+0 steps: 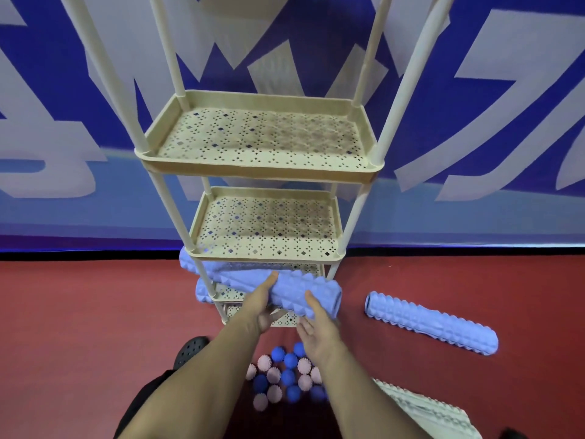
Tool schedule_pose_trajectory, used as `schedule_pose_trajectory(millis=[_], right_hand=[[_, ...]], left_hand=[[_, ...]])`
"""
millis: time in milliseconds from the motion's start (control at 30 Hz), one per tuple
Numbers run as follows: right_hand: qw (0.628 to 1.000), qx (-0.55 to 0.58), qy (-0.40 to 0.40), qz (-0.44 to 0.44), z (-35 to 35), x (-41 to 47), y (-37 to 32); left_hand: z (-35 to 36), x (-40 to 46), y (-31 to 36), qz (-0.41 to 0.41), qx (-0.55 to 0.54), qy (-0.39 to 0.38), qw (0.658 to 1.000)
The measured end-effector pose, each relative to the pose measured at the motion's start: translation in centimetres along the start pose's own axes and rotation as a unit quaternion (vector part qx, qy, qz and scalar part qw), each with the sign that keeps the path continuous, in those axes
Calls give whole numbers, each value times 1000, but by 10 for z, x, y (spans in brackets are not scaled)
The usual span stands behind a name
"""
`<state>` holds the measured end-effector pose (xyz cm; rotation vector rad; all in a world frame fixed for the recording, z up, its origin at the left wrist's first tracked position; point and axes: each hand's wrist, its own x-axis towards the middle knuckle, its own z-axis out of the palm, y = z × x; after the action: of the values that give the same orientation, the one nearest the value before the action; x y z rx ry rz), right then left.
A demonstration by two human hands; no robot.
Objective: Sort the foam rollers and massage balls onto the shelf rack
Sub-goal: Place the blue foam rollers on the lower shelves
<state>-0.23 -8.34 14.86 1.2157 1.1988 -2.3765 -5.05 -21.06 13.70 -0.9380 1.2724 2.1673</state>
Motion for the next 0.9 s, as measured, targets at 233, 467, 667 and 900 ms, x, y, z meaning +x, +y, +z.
schedule_pose_trajectory(millis=[233,467,667,900], right_hand=[[910,-337,-17,-240,-11,19,-67],[788,-530,-29,-312,-11,37,-97],[721,-607,-18,-333,-14,46,-104],[701,-636,-8,-321,-13,46,-106]], left_hand=[[-14,28,-3,37,-1,79,996],[-8,40,7,61,-66,106,990],[6,53,1,68,-91,97,989],[17,70,-1,76,-124,87,985]])
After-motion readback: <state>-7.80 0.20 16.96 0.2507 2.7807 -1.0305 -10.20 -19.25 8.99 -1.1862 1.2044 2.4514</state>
